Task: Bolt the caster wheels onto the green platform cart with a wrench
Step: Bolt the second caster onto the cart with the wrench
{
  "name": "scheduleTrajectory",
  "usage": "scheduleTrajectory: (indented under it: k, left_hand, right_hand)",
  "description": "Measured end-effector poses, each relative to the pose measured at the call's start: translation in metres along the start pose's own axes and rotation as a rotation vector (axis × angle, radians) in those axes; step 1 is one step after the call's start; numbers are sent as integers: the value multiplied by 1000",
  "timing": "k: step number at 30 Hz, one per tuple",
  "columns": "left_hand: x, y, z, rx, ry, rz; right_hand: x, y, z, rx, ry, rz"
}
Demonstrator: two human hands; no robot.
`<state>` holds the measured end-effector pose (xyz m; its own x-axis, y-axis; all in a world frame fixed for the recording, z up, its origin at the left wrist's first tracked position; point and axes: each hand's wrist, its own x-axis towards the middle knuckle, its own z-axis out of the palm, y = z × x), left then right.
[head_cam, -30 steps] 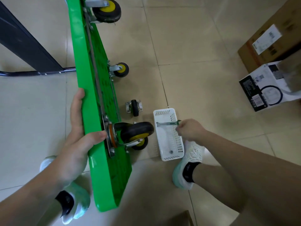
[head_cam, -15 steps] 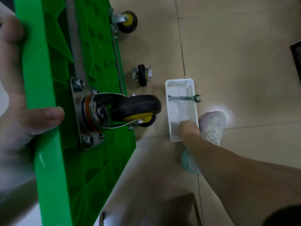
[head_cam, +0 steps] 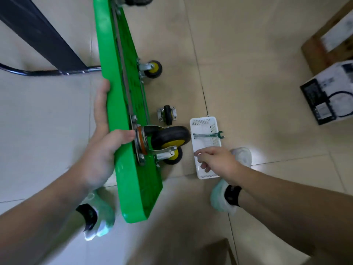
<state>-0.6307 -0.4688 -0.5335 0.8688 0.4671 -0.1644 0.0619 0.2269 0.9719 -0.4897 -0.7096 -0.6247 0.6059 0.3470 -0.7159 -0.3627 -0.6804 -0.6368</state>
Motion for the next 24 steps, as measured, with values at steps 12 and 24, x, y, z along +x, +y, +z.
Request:
scheduleTrajectory:
  k: [12,24]
  left_hand:
    - [-4,20,2,142,-68,11]
    - [-3,17,0,157,-83,18]
  right_hand:
    - [-146,-94,15,700,-385,-169]
    - [-126,-85,22,710,-441,-169]
